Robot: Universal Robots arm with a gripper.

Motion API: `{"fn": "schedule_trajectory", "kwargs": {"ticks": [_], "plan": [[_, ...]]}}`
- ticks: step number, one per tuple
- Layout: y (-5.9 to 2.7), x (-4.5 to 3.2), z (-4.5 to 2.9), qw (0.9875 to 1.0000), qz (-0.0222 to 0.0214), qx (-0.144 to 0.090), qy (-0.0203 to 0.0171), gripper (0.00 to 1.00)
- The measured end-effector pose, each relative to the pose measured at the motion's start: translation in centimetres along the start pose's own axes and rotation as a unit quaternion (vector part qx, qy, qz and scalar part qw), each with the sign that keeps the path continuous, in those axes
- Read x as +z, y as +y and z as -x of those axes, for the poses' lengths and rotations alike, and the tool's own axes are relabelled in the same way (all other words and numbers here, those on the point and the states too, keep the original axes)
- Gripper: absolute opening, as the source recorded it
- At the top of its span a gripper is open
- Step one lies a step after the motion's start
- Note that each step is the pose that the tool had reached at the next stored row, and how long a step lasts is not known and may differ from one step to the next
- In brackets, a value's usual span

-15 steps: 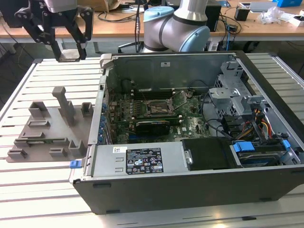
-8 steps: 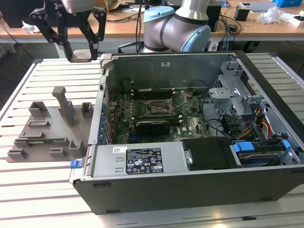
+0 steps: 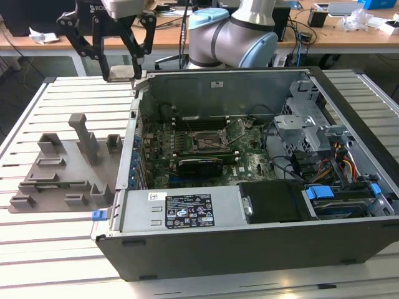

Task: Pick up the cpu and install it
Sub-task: 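Pick up the cpu and move it towards the insertion slot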

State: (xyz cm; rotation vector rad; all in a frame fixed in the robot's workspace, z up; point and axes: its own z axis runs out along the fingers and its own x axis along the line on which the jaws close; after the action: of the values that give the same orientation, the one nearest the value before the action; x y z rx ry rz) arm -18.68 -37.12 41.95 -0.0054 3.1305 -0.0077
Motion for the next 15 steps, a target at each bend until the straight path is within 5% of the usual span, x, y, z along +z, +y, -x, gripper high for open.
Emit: {"fn": "schedule_trajectory", "kwargs": {"ticks": [15], "plan": [[-0.01, 0.37, 3.67, 1.0000, -0.0001, 0.000, 0.0001, 0.55]]}}
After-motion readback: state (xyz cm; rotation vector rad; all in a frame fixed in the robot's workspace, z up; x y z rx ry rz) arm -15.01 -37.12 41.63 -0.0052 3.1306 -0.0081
